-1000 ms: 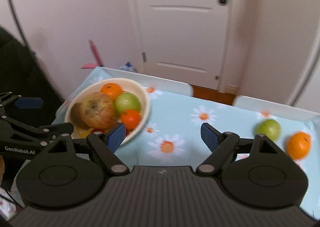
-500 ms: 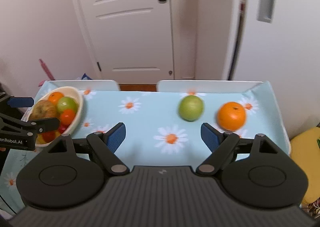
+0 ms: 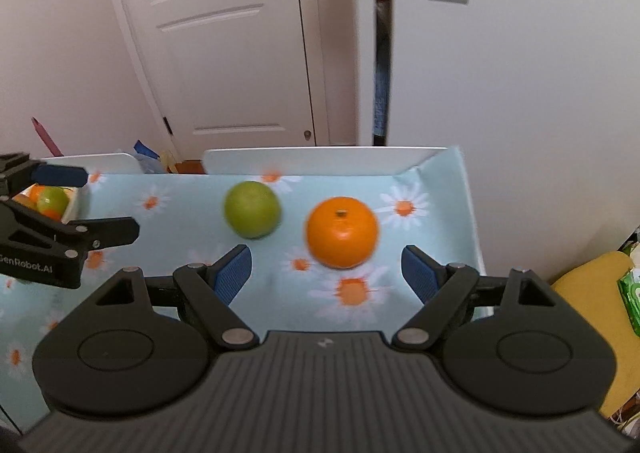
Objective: Organize fruits
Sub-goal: 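Move both open grippers to the last green apple and orange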
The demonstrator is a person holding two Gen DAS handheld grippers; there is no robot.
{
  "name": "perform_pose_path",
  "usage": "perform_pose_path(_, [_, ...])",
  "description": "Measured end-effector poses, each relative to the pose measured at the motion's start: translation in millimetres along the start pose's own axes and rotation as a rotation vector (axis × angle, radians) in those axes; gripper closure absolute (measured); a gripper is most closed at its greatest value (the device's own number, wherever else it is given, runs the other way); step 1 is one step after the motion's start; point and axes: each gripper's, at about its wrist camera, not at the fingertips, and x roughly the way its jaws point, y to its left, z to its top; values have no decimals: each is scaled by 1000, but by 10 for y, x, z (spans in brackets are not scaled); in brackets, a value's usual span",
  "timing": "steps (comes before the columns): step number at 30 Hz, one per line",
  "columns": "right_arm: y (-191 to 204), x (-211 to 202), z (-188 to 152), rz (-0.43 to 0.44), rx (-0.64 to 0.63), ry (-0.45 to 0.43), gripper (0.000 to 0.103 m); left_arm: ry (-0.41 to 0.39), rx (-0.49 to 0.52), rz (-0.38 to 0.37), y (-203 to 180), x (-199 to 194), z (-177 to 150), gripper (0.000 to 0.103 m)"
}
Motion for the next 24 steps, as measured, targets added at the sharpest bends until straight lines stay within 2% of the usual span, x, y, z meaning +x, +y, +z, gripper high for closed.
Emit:
perform_pose_path(5, [-244, 182, -9, 20, -11, 11, 7, 5, 33, -42, -228, 305, 137, 2])
perform_pose_path(11, [-414, 367, -21, 50, -28, 28, 8, 13, 107, -58, -451, 591, 205, 3])
perform_pose_path(20, [-466, 568, -54, 90, -55, 55, 9, 55, 136, -51, -495, 965, 221, 15])
perform_pose_path(23, [-469, 602, -66, 99, -56, 62, 9, 65, 147, -50, -515, 1049, 224, 23])
perform_pose_path(24, [-472, 614, -66, 102, -55, 63, 9, 70, 149, -50, -528, 1080, 226, 29])
